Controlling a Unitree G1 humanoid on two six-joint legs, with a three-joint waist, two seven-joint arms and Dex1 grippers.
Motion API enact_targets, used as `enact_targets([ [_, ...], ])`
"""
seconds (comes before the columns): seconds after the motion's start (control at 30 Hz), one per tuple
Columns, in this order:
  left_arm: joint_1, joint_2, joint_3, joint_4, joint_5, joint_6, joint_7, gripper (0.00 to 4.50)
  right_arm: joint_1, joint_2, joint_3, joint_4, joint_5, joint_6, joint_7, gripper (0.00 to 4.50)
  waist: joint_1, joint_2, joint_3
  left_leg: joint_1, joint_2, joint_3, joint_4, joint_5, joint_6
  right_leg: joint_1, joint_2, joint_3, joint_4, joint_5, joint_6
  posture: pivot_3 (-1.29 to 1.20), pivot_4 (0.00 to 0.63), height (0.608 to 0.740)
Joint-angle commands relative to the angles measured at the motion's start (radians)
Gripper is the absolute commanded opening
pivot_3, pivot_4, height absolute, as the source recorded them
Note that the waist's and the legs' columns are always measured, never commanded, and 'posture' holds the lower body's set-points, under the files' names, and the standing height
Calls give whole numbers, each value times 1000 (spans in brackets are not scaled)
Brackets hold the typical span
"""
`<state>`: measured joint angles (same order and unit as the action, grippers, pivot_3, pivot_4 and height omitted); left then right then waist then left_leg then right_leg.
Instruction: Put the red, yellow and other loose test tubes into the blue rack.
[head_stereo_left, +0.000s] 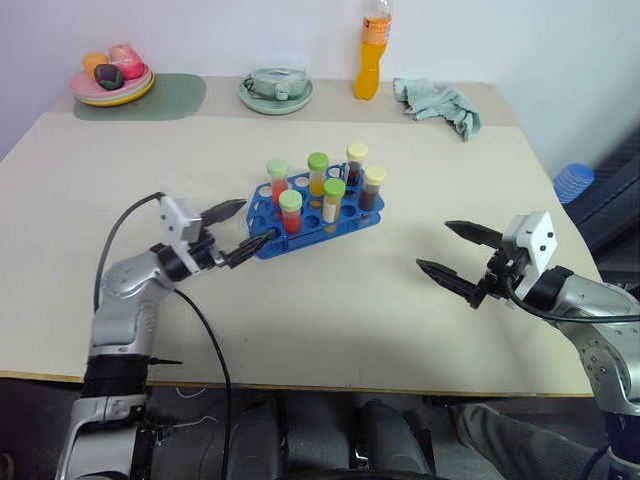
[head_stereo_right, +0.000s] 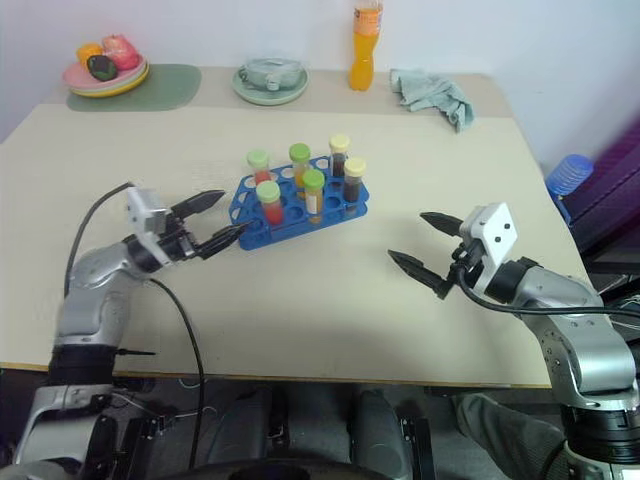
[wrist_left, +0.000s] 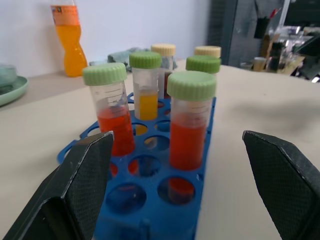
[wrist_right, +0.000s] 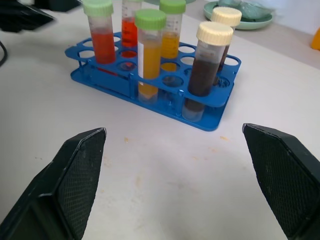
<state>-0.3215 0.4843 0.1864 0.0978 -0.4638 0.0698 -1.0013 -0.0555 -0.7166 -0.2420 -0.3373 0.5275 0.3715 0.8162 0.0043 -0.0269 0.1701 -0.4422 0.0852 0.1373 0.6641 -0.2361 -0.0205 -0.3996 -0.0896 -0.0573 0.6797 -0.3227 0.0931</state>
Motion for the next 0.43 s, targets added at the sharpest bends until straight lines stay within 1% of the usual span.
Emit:
enact_targets([
  [0.03,46,42,56,-66,-40,25,10,4211,41,9,-44,27,-13,-77,27,4500,1,0,0,0,0,0,0,0,0,0,0,0,0,0,0,0,150,740],
  [0.3,152,89,104,-134,-63,72,38,4211,120,7,-108,27,2,-104,22,4500,0,0,0,1,0,0,0,0,0,1,0,0,0,0,0,0,150,740],
  [0.43,176,107,107,-149,-65,82,43,4211,143,8,-129,26,3,-106,22,4500,-1,0,0,1,0,-1,0,0,0,1,0,0,0,0,0,0,150,740],
])
